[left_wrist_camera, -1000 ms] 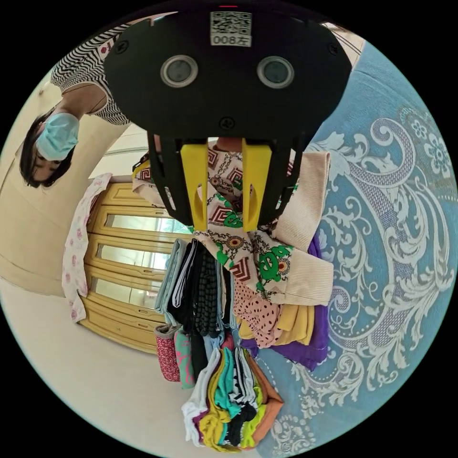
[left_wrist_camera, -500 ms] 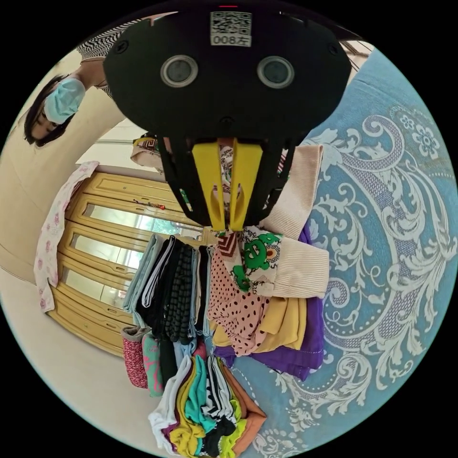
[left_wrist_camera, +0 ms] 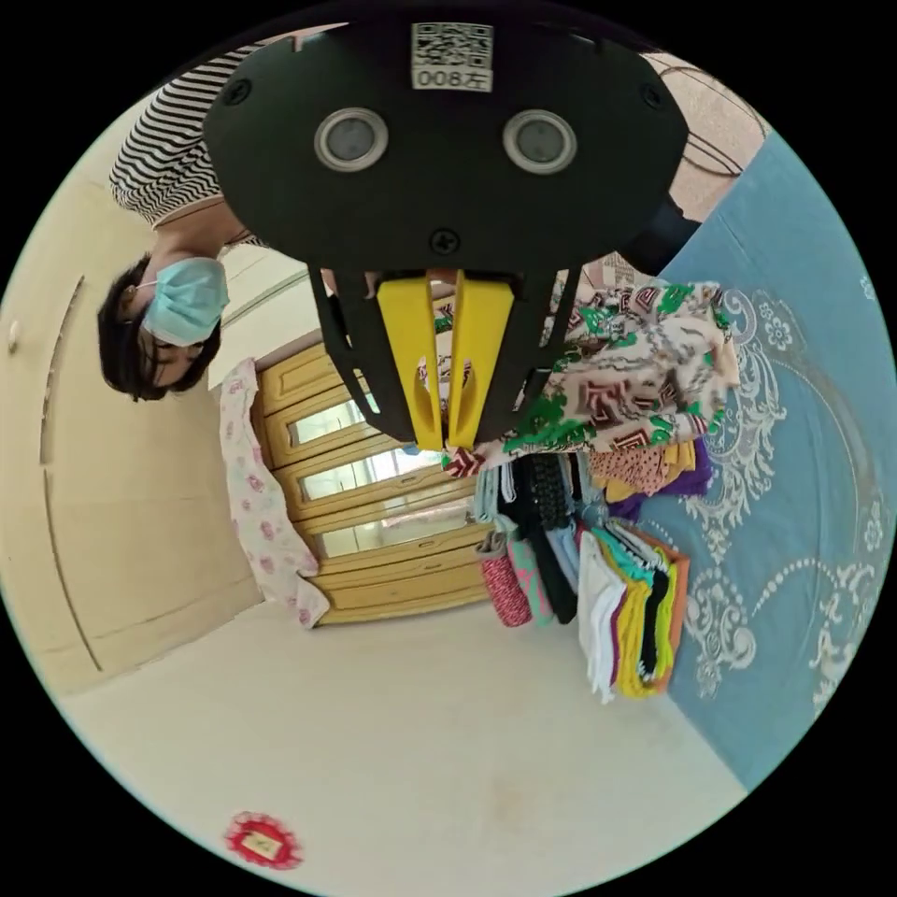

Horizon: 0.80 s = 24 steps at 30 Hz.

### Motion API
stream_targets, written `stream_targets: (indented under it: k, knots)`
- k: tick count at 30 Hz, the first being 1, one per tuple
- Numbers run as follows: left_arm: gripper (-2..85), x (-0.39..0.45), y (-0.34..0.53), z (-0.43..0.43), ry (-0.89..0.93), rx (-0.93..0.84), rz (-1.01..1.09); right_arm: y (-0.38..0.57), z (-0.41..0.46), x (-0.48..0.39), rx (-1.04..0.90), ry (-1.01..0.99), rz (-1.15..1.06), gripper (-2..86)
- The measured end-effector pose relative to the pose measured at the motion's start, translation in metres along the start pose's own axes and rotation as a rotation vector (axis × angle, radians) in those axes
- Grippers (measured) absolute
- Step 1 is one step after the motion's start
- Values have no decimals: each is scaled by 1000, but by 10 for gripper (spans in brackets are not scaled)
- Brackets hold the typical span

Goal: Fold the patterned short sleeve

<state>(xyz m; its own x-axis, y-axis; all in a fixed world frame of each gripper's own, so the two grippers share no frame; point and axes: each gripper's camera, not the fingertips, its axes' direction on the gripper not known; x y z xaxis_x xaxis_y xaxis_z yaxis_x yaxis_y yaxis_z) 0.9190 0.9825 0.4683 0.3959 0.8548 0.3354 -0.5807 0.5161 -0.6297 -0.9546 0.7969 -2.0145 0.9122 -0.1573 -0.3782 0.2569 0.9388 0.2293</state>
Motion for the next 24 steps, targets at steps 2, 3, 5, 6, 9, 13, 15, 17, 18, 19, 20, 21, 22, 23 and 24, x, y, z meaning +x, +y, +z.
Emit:
stream_targets:
  k: [2,3,5,6,9,13,15,17,18,19,20,21,22,23,24]
  knots:
    - [11,40,22,-47,-19,53,113,-33,6,-26,11,-35,-90,4]
    - [11,66,39,-76,-27,76,185,-41,8,-33,17,-44,-113,4]
    - [11,104,68,-119,-45,120,295,-73,16,-66,46,-90,-208,5]
    - [11,129,88,-144,-68,135,368,-81,17,-75,55,-99,-232,5]
    - [10,184,140,-202,-101,189,531,-116,24,-124,98,-132,-351,4]
    - [10,241,201,-264,-118,237,709,-156,27,-196,157,-175,-501,4]
    - [11,274,239,-299,-156,261,824,-171,28,-227,185,-175,-564,5]
    - [11,296,268,-322,-186,289,905,-191,32,-264,216,-166,-633,5]
    - [10,308,287,-337,-207,314,959,-197,34,-273,222,-172,-650,5]
    - [10,314,297,-344,-219,326,986,-207,39,-289,232,-182,-680,5]
    - [10,324,315,-358,-248,354,1033,-217,46,-303,241,-181,-705,5]
    - [10,332,333,-371,-277,381,1079,-222,51,-310,242,-180,-715,5]
    - [10,335,341,-377,-290,394,1098,-233,61,-322,240,-184,-732,5]
    - [10,339,355,-389,-316,420,1130,-243,73,-331,239,-187,-742,5]
    - [11,341,367,-400,-340,441,1151,-249,80,-334,235,-188,-745,5]
